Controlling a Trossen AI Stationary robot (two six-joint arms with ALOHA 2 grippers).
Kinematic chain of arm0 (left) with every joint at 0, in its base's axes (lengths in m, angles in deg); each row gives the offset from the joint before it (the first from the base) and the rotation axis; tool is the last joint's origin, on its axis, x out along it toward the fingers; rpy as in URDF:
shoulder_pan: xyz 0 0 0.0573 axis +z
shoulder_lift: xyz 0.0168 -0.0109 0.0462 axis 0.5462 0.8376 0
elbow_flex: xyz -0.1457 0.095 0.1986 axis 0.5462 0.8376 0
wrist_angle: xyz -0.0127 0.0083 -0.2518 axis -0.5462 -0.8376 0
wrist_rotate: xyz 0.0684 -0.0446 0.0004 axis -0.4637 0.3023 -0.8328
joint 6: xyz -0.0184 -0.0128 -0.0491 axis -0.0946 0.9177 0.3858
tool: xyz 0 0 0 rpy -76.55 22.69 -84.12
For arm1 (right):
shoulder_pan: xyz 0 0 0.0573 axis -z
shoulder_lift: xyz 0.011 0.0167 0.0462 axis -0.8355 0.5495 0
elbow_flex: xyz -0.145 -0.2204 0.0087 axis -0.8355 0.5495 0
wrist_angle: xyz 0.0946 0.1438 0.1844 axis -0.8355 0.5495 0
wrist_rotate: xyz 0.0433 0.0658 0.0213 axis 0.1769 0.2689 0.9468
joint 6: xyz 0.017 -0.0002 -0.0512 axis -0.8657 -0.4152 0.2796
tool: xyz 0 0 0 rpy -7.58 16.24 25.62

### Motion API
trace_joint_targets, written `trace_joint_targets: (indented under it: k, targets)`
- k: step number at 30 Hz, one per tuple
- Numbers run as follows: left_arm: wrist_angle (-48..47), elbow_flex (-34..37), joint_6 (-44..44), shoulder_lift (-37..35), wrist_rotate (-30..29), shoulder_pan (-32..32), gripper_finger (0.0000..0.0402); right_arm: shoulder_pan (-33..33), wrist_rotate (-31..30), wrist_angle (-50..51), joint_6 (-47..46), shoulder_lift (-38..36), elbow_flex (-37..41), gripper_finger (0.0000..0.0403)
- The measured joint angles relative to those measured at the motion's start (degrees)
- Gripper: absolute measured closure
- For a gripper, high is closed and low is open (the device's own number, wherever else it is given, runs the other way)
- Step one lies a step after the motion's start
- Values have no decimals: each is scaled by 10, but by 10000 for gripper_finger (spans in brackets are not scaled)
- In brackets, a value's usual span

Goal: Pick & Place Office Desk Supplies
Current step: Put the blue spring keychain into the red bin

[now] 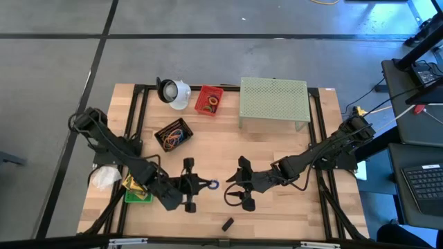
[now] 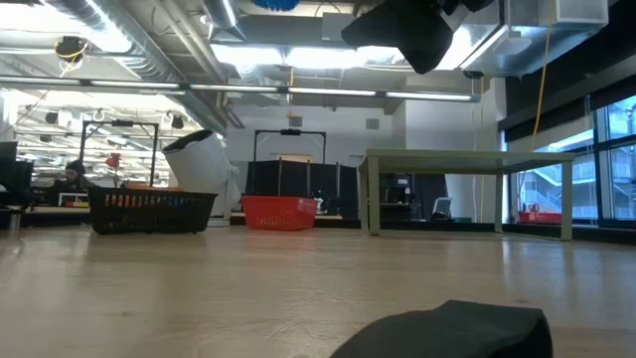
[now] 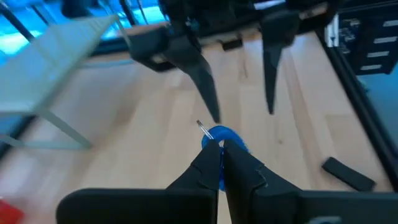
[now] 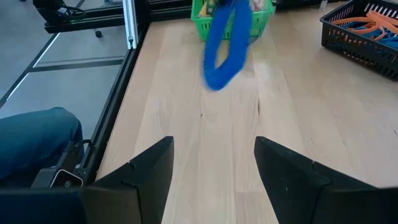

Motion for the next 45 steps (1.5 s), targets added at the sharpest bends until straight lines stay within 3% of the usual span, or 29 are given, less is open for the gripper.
trace_joint_targets:
  k: [10, 15, 18, 27, 37, 45]
  targets:
    - [0, 0, -78, -13, -117, 15, 398, 0, 0, 0, -13, 0, 0, 177]
    - [-11, -1, -91, -13, -173, 62, 398, 3, 0, -1, -12, 0, 0, 177]
    - [-22, -1, -112, -13, -173, 106, 398, 7, -2, -2, -11, 0, 0, 177]
    - [-23, -1, -168, -13, -136, 295, 398, 8, -50, -2, -10, 0, 0, 177]
    - [-27, -1, -164, 13, 75, 516, 398, 8, -50, -5, -10, 0, 0, 177]
    - [-18, -1, -164, 71, 96, 613, 398, 8, -50, -5, 5, 0, 0, 177]
